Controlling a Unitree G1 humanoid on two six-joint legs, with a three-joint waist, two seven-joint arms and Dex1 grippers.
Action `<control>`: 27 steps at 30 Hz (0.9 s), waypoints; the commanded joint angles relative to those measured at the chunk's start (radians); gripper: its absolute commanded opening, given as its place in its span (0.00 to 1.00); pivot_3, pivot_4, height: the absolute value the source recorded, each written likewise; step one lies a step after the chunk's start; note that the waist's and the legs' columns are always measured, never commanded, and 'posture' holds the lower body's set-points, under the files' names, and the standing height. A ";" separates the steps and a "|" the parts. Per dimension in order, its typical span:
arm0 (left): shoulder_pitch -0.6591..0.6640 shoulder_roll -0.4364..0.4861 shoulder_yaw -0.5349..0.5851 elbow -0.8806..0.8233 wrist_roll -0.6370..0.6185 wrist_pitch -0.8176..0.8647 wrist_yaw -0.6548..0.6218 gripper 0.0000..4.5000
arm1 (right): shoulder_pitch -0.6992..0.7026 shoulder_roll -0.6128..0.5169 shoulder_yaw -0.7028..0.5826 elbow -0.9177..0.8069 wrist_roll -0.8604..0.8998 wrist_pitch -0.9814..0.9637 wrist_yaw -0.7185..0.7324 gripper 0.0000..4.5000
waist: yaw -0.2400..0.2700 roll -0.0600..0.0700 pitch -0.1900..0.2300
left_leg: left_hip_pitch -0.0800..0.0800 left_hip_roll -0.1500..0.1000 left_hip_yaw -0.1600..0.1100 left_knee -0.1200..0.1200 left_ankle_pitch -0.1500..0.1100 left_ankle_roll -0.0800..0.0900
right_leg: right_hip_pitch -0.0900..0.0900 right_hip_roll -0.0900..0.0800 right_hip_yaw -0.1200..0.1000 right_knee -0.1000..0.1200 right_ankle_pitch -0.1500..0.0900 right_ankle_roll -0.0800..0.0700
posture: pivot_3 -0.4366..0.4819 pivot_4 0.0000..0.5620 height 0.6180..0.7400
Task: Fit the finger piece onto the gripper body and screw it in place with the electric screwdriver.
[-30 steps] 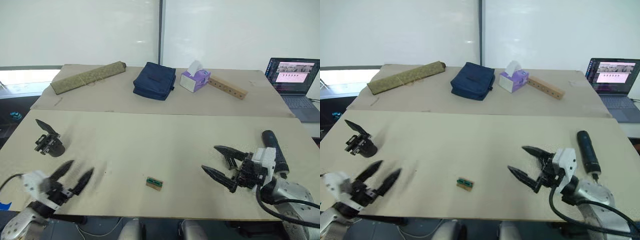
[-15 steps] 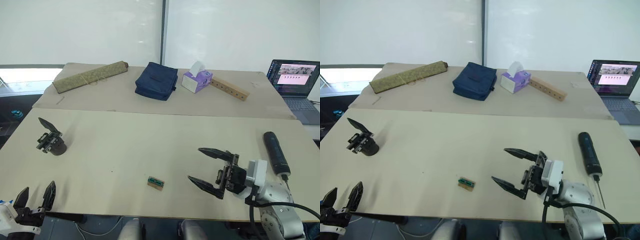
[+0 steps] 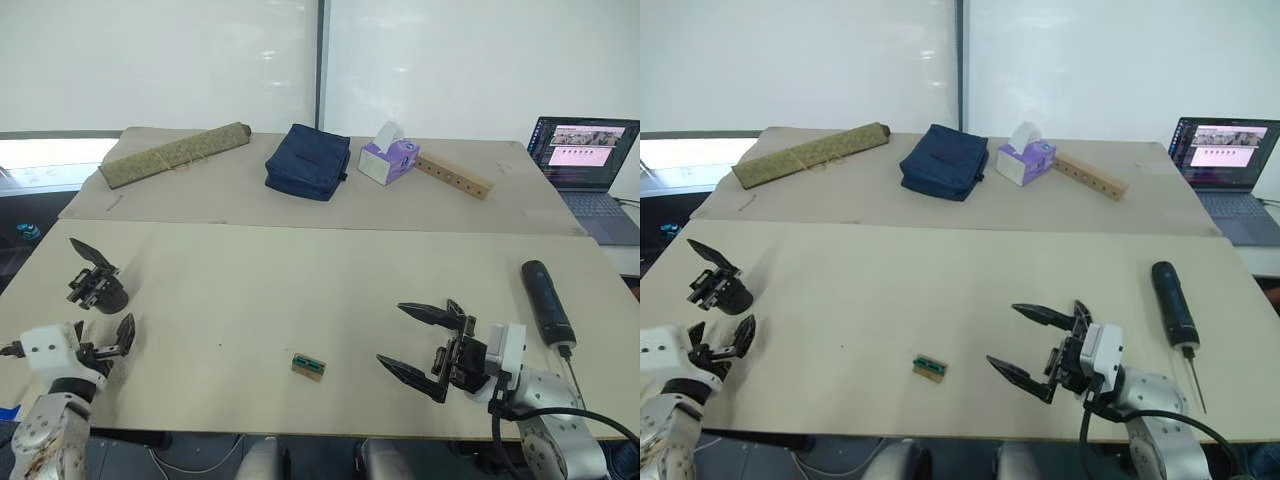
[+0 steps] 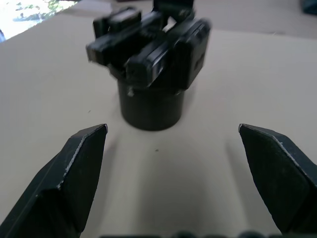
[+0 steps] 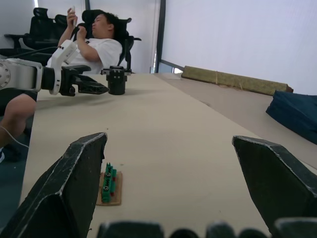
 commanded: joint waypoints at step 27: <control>-0.307 0.012 -0.087 0.309 0.059 -0.187 -0.111 0.51 | 0.066 -0.022 -0.044 0.029 -0.019 -0.092 0.007 1.00 | 0.017 0.003 -0.002 | -0.001 -0.001 0.000 -0.001 0.000 -0.001 | 0.000 -0.005 0.000 -0.001 0.001 0.001 | 0.48 0.27 1.00</control>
